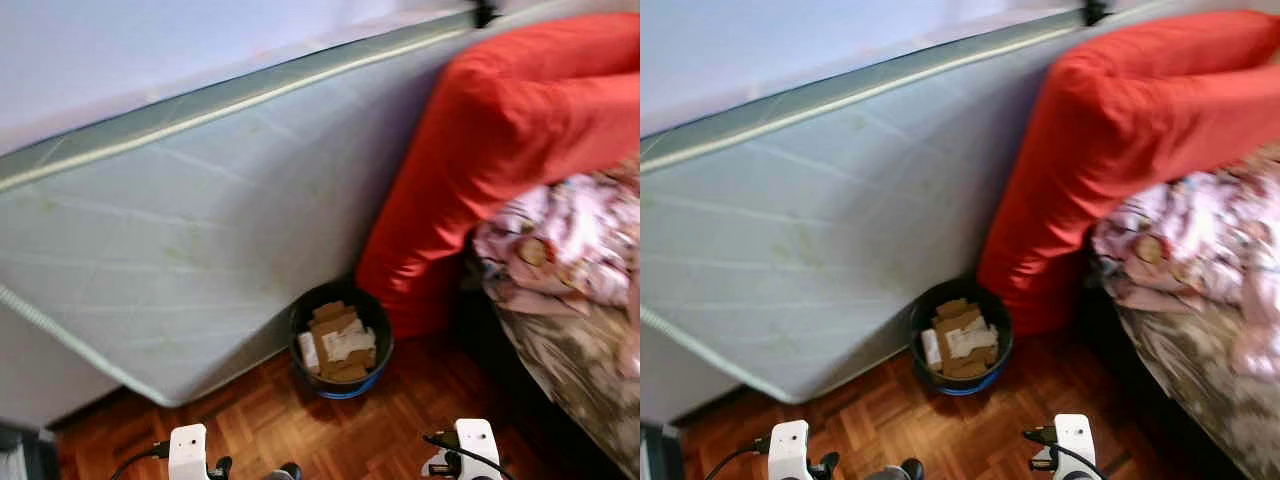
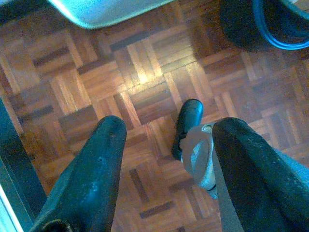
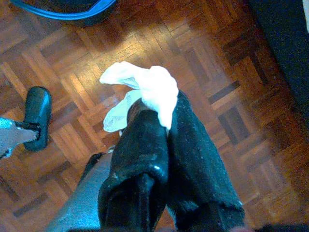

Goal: Clean up the room

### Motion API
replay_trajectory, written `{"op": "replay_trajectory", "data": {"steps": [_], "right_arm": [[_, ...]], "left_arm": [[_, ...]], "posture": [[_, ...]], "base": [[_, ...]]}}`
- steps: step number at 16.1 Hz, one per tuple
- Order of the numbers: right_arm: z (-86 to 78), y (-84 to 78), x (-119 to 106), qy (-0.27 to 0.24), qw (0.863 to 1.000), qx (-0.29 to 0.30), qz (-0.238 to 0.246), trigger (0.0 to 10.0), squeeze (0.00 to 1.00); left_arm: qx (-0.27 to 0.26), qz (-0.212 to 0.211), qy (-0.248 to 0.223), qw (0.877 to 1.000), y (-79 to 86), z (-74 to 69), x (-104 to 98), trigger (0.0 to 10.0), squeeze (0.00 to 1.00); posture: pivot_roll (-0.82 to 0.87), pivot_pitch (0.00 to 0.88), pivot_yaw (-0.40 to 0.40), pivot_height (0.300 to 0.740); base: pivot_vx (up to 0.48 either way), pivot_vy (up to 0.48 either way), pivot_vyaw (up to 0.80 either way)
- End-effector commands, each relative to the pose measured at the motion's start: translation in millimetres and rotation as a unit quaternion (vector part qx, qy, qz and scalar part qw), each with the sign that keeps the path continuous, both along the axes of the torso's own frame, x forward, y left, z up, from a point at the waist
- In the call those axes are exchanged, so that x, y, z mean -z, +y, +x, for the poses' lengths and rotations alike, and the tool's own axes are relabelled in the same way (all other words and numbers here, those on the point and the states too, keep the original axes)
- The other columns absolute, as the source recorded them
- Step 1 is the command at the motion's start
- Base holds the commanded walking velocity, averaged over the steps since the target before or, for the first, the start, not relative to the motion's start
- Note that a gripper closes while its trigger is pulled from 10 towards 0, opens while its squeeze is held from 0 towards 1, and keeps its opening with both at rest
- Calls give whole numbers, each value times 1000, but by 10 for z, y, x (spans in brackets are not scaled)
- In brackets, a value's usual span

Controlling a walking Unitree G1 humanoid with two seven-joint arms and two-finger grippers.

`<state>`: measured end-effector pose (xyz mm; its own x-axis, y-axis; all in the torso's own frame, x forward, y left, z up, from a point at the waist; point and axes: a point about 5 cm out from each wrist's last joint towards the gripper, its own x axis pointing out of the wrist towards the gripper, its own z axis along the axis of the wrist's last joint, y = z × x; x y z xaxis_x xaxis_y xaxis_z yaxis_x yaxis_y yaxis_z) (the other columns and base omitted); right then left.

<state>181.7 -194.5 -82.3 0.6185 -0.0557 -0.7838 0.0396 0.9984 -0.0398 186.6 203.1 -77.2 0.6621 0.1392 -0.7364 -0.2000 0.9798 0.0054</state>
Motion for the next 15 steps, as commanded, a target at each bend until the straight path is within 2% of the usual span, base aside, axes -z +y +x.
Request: {"op": "replay_trajectory", "data": {"steps": [1, 2, 5, 10, 15], "right_arm": [[-60, -5, 27, 8, 1000, 1, -1, 10000, 0], [-59, -5, 27, 8, 1000, 1, -1, 10000, 0], [-57, -3, 25, 5, 1000, 0, 0, 10000, 0], [-53, 0, 22, 1, 1000, 3, 3, 10000, 0], [-47, -1, 17, -6, 1000, 20, 13, 10000, 0]], "left_arm": [[-8, -1, 17, 1000, 5, -87, 46, 10000, 0], [-8, -1, 17, 1000, 5, -87, 46, 10000, 0], [3, 5, -16, 1000, -112, 43, -16, 10000, 0], [2, 2, -8, 1000, -82, 13, 0, 10000, 0], [-1, 3, -7, 1000, -66, -5, 6, 10000, 0]], "posture": [[8, 121, -28, 740], [8, 121, -28, 740], [2, 109, -27, 740], [4, 109, -27, 740], [9, 128, -30, 740]], "base": [[0, 0, 800], [0, 0, 800], [0, 0, 800], [0, 0, 800], [0, 0, 0]]}}
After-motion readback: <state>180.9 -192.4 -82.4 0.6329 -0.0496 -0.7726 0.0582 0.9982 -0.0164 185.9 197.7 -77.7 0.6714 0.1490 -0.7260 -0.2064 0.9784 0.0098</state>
